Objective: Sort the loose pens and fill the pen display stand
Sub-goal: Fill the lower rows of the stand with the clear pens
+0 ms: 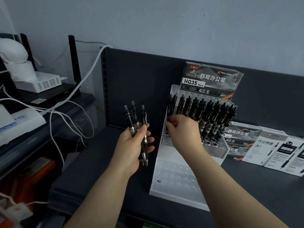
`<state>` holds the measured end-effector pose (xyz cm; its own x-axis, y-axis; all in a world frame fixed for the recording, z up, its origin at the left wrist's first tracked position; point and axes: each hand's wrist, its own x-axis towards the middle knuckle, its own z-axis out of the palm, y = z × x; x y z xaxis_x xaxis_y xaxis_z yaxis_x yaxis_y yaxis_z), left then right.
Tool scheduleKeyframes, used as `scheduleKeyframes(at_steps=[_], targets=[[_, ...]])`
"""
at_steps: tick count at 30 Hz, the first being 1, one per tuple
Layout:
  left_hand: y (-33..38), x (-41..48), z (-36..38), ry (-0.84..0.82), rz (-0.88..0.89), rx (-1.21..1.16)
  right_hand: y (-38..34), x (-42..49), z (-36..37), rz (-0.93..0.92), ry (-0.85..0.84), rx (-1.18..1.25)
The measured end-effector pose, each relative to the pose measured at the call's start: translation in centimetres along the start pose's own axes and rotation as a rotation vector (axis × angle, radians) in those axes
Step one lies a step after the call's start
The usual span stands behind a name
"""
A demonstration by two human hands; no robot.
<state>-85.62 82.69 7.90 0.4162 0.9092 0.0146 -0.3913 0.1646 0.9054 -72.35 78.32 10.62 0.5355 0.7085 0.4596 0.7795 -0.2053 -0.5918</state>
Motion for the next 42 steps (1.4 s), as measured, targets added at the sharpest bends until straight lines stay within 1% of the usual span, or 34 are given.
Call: scheduleKeyframes(at_steps=[13,16,18,20,21,24,25,28,31,33,34,37,38,40,42], targets=[[0.1,-0.3,-0.3,0.008,-0.014,-0.040,0.2,0.2,-0.1,0.032,-0.108,-0.191],[0.2,-0.5,-0.1,-0.001,-0.025,-0.066,0.4,0.2,-0.5,0.033,-0.118,-0.183],[0.2,-0.6,0.0,-0.009,-0.036,-0.088,0.2,-0.3,-0.9,0.026,-0.058,-0.130],[0.2,-0.6,0.1,-0.015,-0.046,-0.109,-0.4,-1.3,-1.5,0.004,-0.013,0.001],[0.2,-0.7,0.2,-0.025,-0.051,-0.119,-0.9,-1.9,-1.7,-0.010,-0.042,0.076],[0.1,-1.0,0.5,-0.090,-0.055,-0.136,-2.2,-3.8,-2.0,-0.002,-0.308,0.286],[0.1,-1.1,0.6,-0.109,-0.054,-0.134,-2.3,-4.1,-1.9,0.012,-0.361,0.328],[0.1,-1.3,1.0,-0.149,-0.045,-0.103,-2.1,-4.2,-1.9,0.067,-0.382,0.378],[0.2,-1.5,1.1,-0.169,-0.045,-0.092,-2.0,-4.0,-2.2,0.077,-0.430,0.391],[0.3,-1.4,0.9,-0.150,-0.046,-0.103,-1.9,-3.6,-2.8,0.083,-0.385,0.406],[0.3,-1.3,0.8,-0.131,-0.040,-0.097,-1.7,-3.1,-3.1,0.096,-0.312,0.414],[0.5,-1.1,0.2,-0.090,-0.024,-0.054,-0.6,-1.3,-4.1,0.128,-0.009,0.411],[0.6,-1.1,0.1,-0.084,-0.015,-0.020,-0.3,-0.8,-4.2,0.134,0.056,0.411],[0.5,-1.2,0.0,-0.087,0.011,0.061,0.3,-0.1,-3.7,0.126,0.114,0.355],[0.4,-1.3,0.0,-0.112,0.026,0.103,0.6,-0.1,-3.0,0.097,0.115,0.240]])
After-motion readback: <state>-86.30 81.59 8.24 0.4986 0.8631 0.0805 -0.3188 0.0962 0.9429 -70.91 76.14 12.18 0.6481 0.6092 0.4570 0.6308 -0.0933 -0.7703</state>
